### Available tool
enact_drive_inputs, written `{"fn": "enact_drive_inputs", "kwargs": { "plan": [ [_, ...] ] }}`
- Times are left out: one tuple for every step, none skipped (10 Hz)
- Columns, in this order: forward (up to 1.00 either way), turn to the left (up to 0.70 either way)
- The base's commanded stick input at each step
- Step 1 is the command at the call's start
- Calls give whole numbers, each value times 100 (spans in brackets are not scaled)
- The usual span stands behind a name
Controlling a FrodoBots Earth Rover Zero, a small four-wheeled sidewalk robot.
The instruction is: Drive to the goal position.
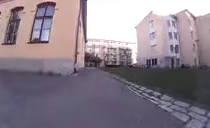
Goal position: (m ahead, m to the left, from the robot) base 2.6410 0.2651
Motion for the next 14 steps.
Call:
{"fn": "enact_drive_inputs", "kwargs": {
  "plan": [
    [100, 0],
    [100, 0],
    [100, 15],
    [100, 27],
    [100, 27],
    [100, 27],
    [100, 27],
    [100, 27],
    [100, 27],
    [100, 27],
    [100, 0],
    [82, 0],
    [23, 0],
    [0, 0]
  ]
}}
